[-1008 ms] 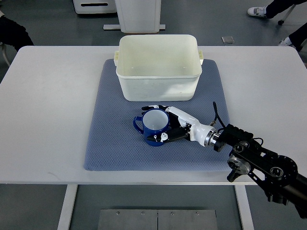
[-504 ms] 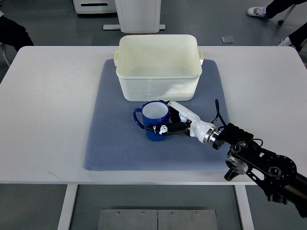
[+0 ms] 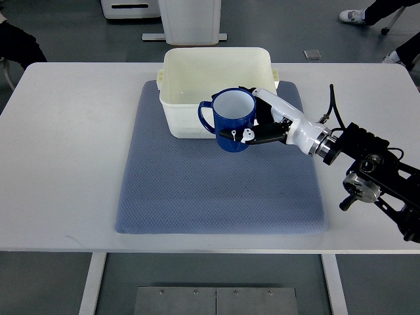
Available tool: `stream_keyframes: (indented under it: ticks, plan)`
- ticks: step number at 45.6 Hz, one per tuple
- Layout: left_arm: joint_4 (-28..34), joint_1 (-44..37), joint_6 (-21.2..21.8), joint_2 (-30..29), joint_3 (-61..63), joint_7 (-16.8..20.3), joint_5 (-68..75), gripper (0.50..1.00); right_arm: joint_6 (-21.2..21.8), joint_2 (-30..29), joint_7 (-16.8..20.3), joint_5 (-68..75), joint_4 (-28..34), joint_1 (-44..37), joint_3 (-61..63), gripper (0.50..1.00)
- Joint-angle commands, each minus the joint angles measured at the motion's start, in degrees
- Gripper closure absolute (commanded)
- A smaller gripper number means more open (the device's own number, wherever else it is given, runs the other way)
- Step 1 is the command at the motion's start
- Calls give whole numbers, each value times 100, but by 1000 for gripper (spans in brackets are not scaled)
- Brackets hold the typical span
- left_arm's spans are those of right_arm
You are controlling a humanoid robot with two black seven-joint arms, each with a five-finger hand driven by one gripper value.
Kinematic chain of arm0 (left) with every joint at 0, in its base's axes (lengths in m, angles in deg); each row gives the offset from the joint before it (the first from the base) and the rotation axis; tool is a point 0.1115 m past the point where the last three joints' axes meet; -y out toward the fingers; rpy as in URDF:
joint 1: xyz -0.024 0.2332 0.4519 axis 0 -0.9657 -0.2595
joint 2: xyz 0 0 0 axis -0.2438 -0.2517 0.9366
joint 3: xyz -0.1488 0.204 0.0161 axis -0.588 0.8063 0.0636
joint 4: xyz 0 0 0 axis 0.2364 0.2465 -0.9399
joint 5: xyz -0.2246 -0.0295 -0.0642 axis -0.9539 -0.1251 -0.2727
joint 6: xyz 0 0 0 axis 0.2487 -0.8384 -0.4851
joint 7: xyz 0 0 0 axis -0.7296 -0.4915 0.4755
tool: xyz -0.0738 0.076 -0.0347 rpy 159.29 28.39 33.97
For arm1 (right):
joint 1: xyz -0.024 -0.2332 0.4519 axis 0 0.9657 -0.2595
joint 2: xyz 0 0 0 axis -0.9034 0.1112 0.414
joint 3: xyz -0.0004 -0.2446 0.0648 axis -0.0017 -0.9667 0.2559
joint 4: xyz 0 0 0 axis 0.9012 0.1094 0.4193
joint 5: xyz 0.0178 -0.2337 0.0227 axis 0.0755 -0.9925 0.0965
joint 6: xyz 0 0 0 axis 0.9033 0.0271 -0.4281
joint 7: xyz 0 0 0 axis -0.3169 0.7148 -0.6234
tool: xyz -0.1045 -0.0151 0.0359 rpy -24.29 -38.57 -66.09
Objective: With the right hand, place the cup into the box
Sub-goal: 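Lift the blue mug with the right hand above the box, then lower the mug into the box and open the right hand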
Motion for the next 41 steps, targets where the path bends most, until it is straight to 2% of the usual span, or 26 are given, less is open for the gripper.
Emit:
stream_keyframes:
  ticks: [1,12,19,41]
  plan:
    - [0,-1,-1,0,0,0,-2,500,-8,76,125,231,-19,-291,16,1000]
    - [0,-1,-1,0,0,0,-2,500,-175,58,495,469,-292,-907,7,1000]
    - [0,-1,-1,0,0,0,-2,500,-596,-301,767,478,-792,-1153,7,1000]
    - [0,-1,-1,0,0,0,-2,500,-1361,-1286,934,442,-1997,-1302,-54,1000]
